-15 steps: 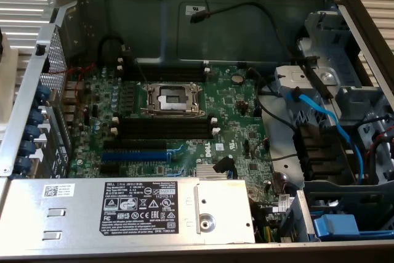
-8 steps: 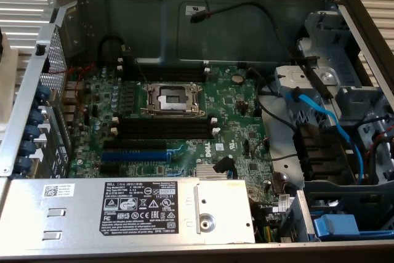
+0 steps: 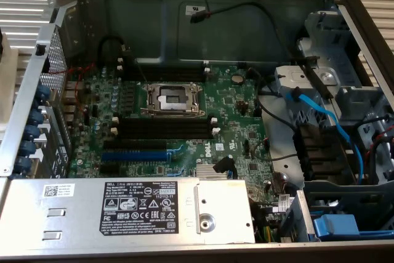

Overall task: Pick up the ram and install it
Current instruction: 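Pick up the ram and move it above insertion slot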

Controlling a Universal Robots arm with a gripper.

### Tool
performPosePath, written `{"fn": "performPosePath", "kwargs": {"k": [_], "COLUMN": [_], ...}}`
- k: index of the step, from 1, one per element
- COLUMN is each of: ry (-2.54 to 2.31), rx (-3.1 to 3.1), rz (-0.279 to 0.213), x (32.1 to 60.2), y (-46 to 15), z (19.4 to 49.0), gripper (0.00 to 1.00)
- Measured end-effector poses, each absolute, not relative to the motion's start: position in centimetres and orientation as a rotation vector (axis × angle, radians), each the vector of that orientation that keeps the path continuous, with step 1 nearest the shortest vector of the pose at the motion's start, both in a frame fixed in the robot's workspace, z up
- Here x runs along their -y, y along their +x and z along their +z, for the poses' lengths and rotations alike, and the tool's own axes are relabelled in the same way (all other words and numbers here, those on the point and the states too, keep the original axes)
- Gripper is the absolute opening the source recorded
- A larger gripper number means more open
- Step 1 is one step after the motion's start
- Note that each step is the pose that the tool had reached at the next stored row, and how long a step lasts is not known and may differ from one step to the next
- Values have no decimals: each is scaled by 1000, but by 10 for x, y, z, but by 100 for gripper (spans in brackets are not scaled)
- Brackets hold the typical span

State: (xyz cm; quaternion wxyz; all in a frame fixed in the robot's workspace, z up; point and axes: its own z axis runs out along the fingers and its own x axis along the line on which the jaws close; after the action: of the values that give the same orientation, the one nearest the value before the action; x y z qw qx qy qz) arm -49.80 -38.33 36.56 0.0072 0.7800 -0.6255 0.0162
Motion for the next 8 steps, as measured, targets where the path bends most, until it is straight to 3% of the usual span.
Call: {"fn": "performPosePath", "kwargs": {"k": [8], "ry": [2470], "rx": [1935], "rz": [73], "x": [381], "y": [-498], "z": [355], "gripper": [10]}}
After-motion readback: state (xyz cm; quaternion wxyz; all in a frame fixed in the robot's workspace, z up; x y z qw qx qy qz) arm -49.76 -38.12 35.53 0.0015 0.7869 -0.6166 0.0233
